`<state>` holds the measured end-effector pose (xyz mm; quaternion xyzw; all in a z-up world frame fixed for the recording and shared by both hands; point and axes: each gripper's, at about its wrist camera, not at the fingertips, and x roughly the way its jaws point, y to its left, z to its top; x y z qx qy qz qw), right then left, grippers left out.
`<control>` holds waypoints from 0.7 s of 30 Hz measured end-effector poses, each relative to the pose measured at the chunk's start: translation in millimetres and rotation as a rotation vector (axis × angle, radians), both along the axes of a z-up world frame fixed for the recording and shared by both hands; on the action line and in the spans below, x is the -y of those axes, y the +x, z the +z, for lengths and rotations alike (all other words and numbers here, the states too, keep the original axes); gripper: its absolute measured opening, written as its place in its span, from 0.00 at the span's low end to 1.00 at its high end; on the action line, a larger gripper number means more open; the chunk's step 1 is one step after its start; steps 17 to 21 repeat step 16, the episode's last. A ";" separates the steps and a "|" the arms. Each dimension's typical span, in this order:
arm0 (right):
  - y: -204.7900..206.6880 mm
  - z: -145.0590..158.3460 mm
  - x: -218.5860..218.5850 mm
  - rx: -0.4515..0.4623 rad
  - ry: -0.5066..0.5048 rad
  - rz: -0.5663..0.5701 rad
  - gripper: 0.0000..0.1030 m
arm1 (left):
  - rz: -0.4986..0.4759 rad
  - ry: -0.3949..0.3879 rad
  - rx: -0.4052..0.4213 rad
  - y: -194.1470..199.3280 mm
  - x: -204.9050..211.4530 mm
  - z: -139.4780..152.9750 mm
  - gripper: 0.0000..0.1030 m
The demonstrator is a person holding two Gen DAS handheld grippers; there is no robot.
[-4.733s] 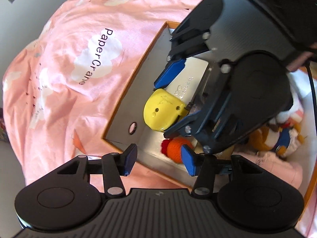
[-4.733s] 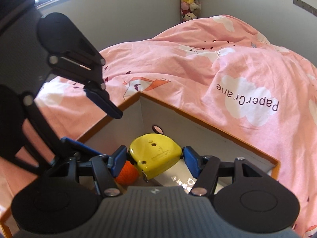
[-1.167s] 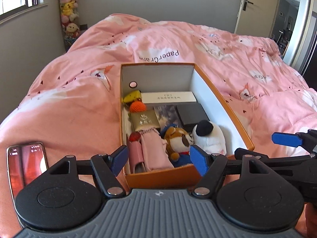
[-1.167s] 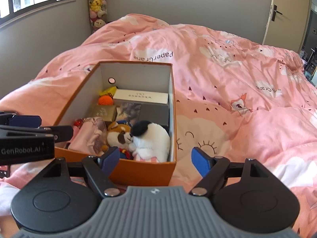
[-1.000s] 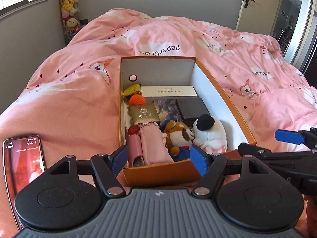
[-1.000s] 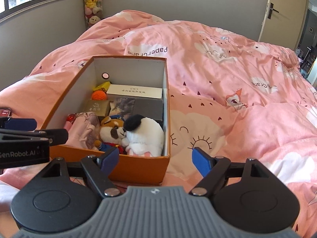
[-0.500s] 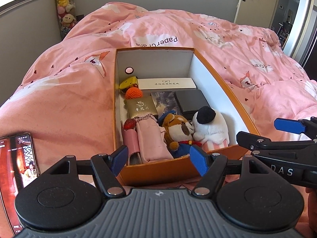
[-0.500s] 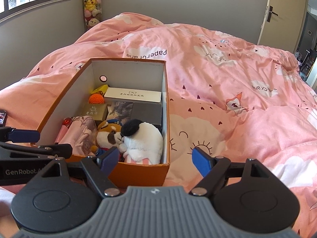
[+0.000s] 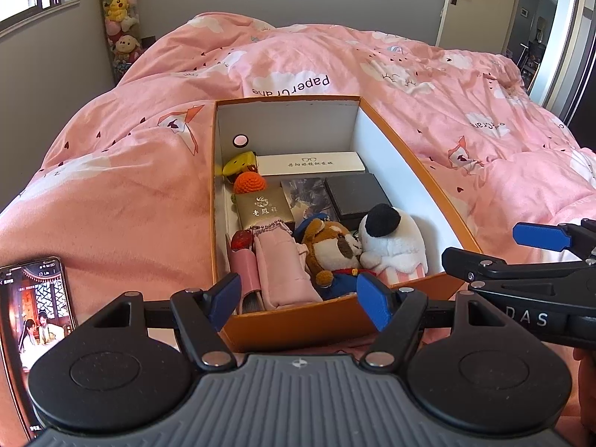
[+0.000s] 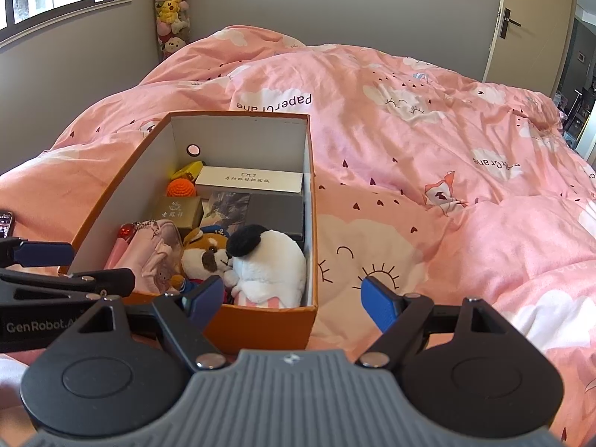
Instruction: Organize objects
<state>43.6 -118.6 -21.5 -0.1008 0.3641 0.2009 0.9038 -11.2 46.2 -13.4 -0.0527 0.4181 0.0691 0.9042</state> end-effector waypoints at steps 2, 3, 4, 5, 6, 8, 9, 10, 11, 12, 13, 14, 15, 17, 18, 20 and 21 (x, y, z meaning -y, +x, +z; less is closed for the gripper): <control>-0.3 0.0 0.1 -0.001 -0.001 0.000 0.79 | 0.000 0.000 0.000 0.2 -0.2 -0.1 0.81; -0.4 -0.2 0.4 -0.002 -0.002 0.000 0.79 | 0.000 0.000 0.000 0.1 -0.2 -0.1 0.81; -0.4 -0.5 0.6 -0.004 -0.002 0.001 0.79 | -0.001 0.000 0.000 0.2 -0.3 -0.1 0.81; -0.1 -0.7 0.8 -0.006 -0.002 0.001 0.79 | -0.001 0.000 0.000 0.1 -0.2 -0.1 0.81; -0.5 -1.1 0.5 -0.007 -0.002 0.001 0.79 | 0.000 0.000 0.000 0.1 -0.2 -0.1 0.81; -0.6 -1.4 0.7 -0.009 -0.003 0.001 0.79 | 0.000 0.000 0.000 0.1 -0.2 -0.1 0.81; -0.8 -1.4 1.0 -0.010 -0.003 0.002 0.79 | 0.000 0.001 0.001 -0.1 -0.2 0.0 0.81; -1.1 -1.4 1.0 -0.010 -0.003 0.002 0.79 | 0.000 0.001 0.001 -0.1 -0.2 0.0 0.81; -1.2 -1.4 1.0 -0.009 -0.003 0.002 0.80 | 0.000 0.001 0.000 0.0 -0.3 -0.1 0.81; -1.2 -1.4 1.0 -0.009 -0.003 0.002 0.80 | 0.000 0.001 0.000 0.0 -0.3 -0.1 0.81; -1.1 -1.4 1.0 -0.009 -0.003 0.001 0.80 | 0.000 0.002 0.001 -0.1 -0.1 0.4 0.81; -1.1 -1.5 1.0 -0.010 -0.002 0.001 0.80 | 0.000 0.002 0.001 -0.2 0.0 0.4 0.81; -1.0 -1.5 1.0 -0.010 -0.003 0.001 0.80 | 0.000 0.002 0.000 -0.2 -0.2 0.3 0.82; -1.1 -1.5 0.8 -0.011 -0.002 0.000 0.80 | 0.000 0.002 0.000 -0.2 -0.2 0.3 0.82; -1.1 -1.5 0.8 -0.011 -0.002 0.000 0.80 | 0.000 0.002 0.000 -0.2 -0.2 0.3 0.82; -1.1 -1.5 0.8 -0.011 -0.002 0.000 0.80 | 0.000 0.002 0.000 -0.2 -0.2 0.3 0.82; -1.1 -1.5 0.8 -0.011 -0.002 0.000 0.80 | 0.000 0.002 0.000 -0.2 -0.2 0.3 0.82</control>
